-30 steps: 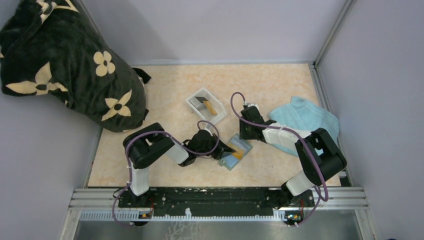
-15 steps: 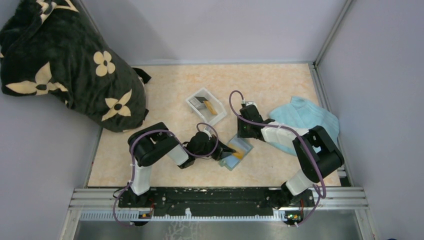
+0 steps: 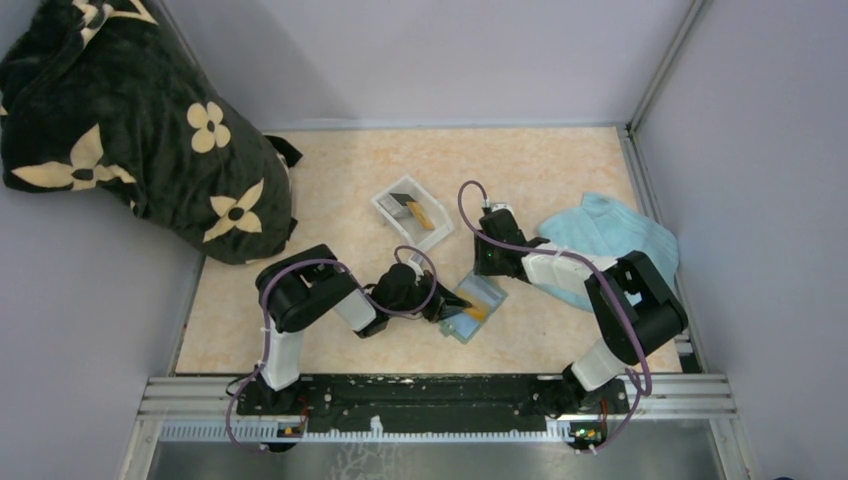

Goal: Put the credit cards into the card holder
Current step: Insert the credit card into the card holder.

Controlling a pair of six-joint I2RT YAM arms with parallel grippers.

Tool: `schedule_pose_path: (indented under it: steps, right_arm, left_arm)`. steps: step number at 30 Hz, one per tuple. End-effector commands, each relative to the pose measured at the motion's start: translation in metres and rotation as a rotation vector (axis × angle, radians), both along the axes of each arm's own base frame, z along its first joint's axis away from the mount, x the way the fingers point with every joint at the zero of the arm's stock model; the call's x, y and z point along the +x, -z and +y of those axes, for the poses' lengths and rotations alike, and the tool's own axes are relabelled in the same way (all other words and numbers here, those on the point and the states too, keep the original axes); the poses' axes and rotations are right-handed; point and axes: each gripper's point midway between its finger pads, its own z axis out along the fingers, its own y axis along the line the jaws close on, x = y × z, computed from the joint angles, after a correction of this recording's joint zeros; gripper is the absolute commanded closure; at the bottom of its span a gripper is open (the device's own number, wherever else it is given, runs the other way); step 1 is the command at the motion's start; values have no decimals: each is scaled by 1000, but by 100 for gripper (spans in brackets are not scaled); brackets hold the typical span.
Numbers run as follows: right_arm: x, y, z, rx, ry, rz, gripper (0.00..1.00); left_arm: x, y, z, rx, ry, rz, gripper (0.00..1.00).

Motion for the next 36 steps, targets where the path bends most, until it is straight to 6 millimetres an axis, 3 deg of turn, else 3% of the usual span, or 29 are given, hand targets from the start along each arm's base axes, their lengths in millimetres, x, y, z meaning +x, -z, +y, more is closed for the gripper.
schedule_pose_path:
  steps: [1, 6, 15, 24, 36]
  right_arm:
    - [-56, 52, -21, -90, -29, 245, 63]
    - [-56, 52, -20, -82, -31, 245, 63]
    - [-60, 54, -23, -91, -28, 253, 63]
    - [-48, 24, -25, -65, 24, 163, 64]
    - [-53, 8, -31, -48, 49, 125, 65]
  left_arm:
    - [-37, 57, 30, 164, 27, 217, 100]
    - [-38, 52, 26, 143, 43, 223, 100]
    - [-38, 61, 21, 145, 52, 254, 100]
    - [-38, 64, 25, 128, 23, 269, 100]
    - [-38, 72, 24, 161, 37, 278, 100]
